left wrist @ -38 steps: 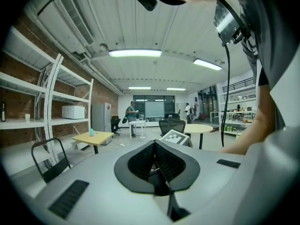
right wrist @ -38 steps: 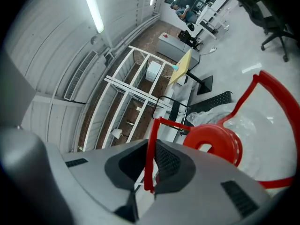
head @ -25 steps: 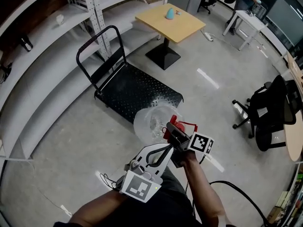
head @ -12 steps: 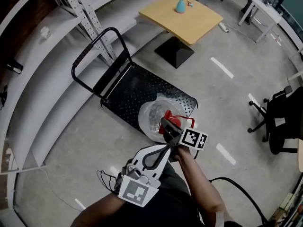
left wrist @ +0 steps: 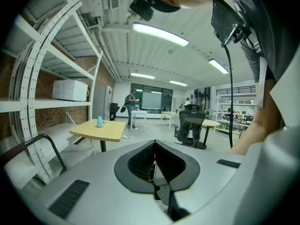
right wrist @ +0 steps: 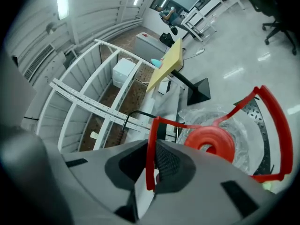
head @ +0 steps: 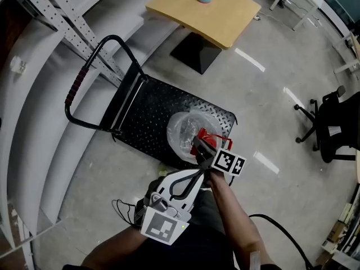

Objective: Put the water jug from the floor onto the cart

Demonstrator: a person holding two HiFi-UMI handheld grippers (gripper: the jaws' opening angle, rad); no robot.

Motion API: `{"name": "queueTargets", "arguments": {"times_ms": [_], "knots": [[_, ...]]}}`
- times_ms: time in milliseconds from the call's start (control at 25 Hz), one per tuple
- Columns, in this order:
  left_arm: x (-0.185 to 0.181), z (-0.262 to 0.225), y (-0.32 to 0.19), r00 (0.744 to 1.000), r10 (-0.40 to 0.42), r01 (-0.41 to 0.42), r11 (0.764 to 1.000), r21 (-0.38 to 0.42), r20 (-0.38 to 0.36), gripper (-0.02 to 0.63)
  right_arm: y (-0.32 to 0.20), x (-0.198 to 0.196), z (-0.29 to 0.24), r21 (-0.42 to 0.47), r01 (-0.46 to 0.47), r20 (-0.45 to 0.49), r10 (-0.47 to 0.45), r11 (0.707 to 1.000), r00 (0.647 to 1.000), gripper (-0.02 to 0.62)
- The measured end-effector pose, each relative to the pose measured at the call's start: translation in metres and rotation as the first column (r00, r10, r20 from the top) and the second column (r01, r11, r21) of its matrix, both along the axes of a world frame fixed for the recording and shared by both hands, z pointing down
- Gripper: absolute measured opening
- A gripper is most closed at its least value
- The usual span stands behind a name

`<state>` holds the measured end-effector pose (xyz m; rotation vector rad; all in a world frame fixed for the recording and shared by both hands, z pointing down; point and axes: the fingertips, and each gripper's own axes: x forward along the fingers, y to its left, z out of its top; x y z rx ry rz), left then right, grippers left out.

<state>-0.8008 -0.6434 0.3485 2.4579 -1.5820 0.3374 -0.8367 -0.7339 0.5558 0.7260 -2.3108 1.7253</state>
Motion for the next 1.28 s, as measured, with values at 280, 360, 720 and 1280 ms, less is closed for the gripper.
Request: {"name": "queueTargets", "arguments": {"times_ms": [280, 360, 720, 1280], "knots": [[-0.076, 0.048, -0.028, 1.0, -0.025, 0.025, 1.0, 0.013, -0.001, 0.005, -0.033, -0.049, 0.047, 0.003, -0.068, -0.035, 0.068, 0.998, 0.997, 0.037], [-0.094, 0.062, -0.034, 1.0, -0.031, 0.031, 0.999, 0.011, 0.001, 0.005, -0.037, -0.065, 0.061, 0.001, -0.073, -0.039, 0.073, 0.997, 0.997, 0.037], [-0.149, 0.124, -0.05, 0.994, -0.107, 0.107, 0.994, 0.003, 0.009, 0.005, -0.056, -0.145, 0.096, 0.001, -0.066, 0.072, 0.066, 0.998, 0.995, 0.037], [-0.182, 0.107, -0.059, 0.978, -0.207, 0.207, 0.978, -0.001, -0.026, 0.005, -0.052, -0.189, 0.107, 0.012, 0.109, -0.132, -0.107, 0.994, 0.985, 0.042]]}}
